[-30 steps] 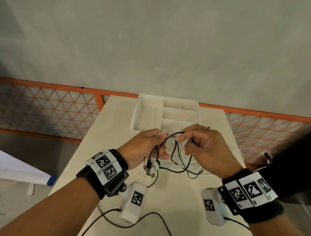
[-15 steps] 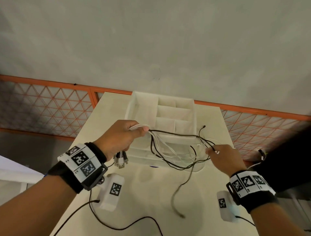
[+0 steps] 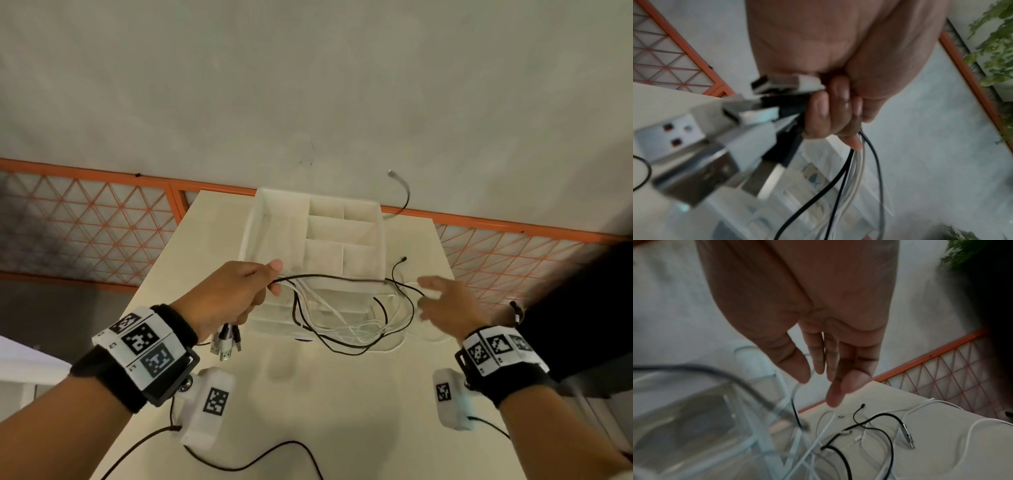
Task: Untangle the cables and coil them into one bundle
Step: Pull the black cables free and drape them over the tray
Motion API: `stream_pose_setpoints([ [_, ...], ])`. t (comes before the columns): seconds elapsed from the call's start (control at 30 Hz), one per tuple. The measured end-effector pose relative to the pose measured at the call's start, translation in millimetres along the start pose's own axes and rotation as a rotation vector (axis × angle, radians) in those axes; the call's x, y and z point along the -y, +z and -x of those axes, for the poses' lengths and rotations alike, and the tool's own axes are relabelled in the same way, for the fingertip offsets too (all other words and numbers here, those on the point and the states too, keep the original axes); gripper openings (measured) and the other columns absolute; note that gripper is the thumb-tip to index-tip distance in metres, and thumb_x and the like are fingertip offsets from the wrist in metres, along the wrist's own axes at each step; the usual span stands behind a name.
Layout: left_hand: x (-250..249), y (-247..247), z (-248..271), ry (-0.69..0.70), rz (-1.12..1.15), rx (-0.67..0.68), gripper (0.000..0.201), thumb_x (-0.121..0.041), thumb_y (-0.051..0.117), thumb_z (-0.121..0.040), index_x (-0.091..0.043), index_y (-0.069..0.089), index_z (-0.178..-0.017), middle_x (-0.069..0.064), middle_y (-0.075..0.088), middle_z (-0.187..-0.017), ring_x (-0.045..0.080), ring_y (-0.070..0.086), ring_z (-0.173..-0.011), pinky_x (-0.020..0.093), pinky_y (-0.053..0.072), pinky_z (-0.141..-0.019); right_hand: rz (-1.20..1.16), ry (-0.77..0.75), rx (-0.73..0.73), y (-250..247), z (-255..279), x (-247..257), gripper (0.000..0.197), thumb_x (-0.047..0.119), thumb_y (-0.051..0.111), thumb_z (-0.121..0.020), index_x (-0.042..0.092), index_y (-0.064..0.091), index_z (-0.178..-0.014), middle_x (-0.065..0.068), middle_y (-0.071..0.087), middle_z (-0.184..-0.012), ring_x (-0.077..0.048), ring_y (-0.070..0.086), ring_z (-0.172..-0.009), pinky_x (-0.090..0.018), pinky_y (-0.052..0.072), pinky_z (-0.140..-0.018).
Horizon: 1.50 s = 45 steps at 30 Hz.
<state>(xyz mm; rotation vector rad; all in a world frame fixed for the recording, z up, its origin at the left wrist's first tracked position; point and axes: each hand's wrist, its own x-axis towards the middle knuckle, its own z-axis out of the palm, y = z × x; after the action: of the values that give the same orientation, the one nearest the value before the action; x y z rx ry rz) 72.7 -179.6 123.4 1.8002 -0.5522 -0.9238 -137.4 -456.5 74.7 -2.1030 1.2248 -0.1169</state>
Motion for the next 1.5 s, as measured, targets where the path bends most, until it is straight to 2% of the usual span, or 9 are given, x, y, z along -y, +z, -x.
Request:
stream_pose_setpoints([
  [0.13, 8, 6, 5, -0.003, -0.008, 0.014, 0.045, -0.04, 0.048, -0.101, -0.001, 0.07, -0.095, -0.005, 0.031, -0.054, 0.01, 0.02, -0.045, 0.022, 0.018, -0.043, 0.119, -0.135, 0.085, 20, 29, 15, 0.049, 0.017, 0.066, -0.085, 0.029, 0.061, -0.132, 0.008, 0.066, -0.124, -0.015, 0.064, -0.101, -0.025, 0.043, -0.089],
  [0.4, 2, 30, 24, 0.261, -0.287, 0.151, 0.039, -0.032, 0.054, -0.099, -0.011, 0.068, -0.069, -0.007, 0.037, -0.049, 0.004, 0.031, -0.039, 0.011, 0.03, -0.044, -0.002, -0.556, 0.202, 76, 103, 89, 0.042, 0.048, 0.075, -0.081, 0.04, 0.059, -0.119, 0.02, 0.058, -0.056, 0.0, 0.051, -0.052, -0.017, 0.038, -0.058],
  [0.47, 4, 27, 31, 0.323, -0.291, 0.162, 0.047, -0.03, 0.054, -0.099, -0.002, 0.052, -0.061, -0.004, 0.033, -0.051, 0.008, 0.028, -0.044, 0.016, 0.029, -0.047, -0.017, -0.513, 0.167, 92, 93, 76, 0.018, 0.043, 0.069, -0.087, 0.028, 0.069, -0.097, 0.017, 0.063, -0.062, 0.001, 0.052, -0.053, -0.018, 0.038, -0.059],
  [0.63, 20, 3, 42, 0.284, -0.332, 0.21, 0.053, -0.039, 0.054, -0.098, -0.005, 0.048, -0.058, -0.001, 0.044, -0.052, 0.016, 0.038, -0.049, 0.028, 0.043, -0.057, 0.214, -0.188, 0.421, 107, 63, 3, 0.029, 0.043, 0.068, -0.086, 0.025, 0.059, -0.066, 0.004, 0.068, -0.059, -0.009, 0.067, -0.056, -0.021, 0.049, -0.059],
  [0.9, 90, 4, 33, -0.152, -0.786, 0.243, 0.026, -0.032, 0.049, -0.1, -0.033, 0.072, -0.086, -0.014, 0.065, -0.059, -0.005, 0.054, -0.05, 0.013, 0.037, -0.056, 0.185, -0.007, -0.225, 76, 33, -26, 0.029, 0.025, 0.057, -0.089, 0.035, 0.07, -0.113, -0.008, 0.074, -0.103, -0.034, 0.065, -0.099, -0.033, 0.051, -0.08],
  [1.07, 114, 15, 20, -0.221, -0.735, 0.019, 0.028, -0.027, 0.051, -0.097, -0.01, 0.072, -0.086, 0.009, 0.071, -0.084, 0.029, 0.068, -0.086, 0.035, 0.054, -0.072, 0.263, 0.117, 0.064, 92, 36, -35, 0.045, 0.039, 0.057, -0.092, 0.034, 0.054, -0.137, -0.012, 0.065, -0.127, -0.036, 0.06, -0.116, -0.04, 0.049, -0.095],
  [1.2, 112, 9, 21, -0.166, -0.653, -0.036, 0.026, -0.024, 0.052, -0.098, -0.015, 0.073, -0.085, 0.006, 0.074, -0.08, 0.016, 0.068, -0.075, 0.024, 0.051, -0.064, 0.266, -0.144, 0.233, 98, 57, -28, 0.057, 0.043, 0.065, -0.085, 0.036, 0.052, -0.14, 0.005, 0.071, -0.109, -0.019, 0.063, -0.111, -0.035, 0.049, -0.099],
  [1.37, 75, 22, 32, 0.051, -0.631, 0.052, 0.036, -0.028, 0.057, -0.098, -0.022, 0.065, -0.063, -0.019, 0.06, -0.049, -0.005, 0.052, -0.047, 0.009, 0.037, -0.054, 0.066, -0.639, 0.232, 134, 85, 25, 0.078, 0.036, 0.075, -0.082, 0.041, 0.036, -0.149, 0.015, 0.042, -0.144, -0.006, 0.05, -0.078, -0.028, 0.05, -0.092],
  [1.5, 66, 17, 42, 0.136, -0.628, 0.136, 0.033, -0.029, 0.059, -0.097, -0.017, 0.072, -0.069, -0.018, 0.053, -0.044, 0.005, 0.045, -0.045, 0.014, 0.033, -0.051, 0.069, -0.646, 0.293, 159, 83, 42, 0.028, 0.033, 0.072, -0.086, 0.03, 0.07, -0.113, 0.009, 0.065, -0.113, -0.008, 0.058, -0.078, -0.032, 0.053, -0.085],
])
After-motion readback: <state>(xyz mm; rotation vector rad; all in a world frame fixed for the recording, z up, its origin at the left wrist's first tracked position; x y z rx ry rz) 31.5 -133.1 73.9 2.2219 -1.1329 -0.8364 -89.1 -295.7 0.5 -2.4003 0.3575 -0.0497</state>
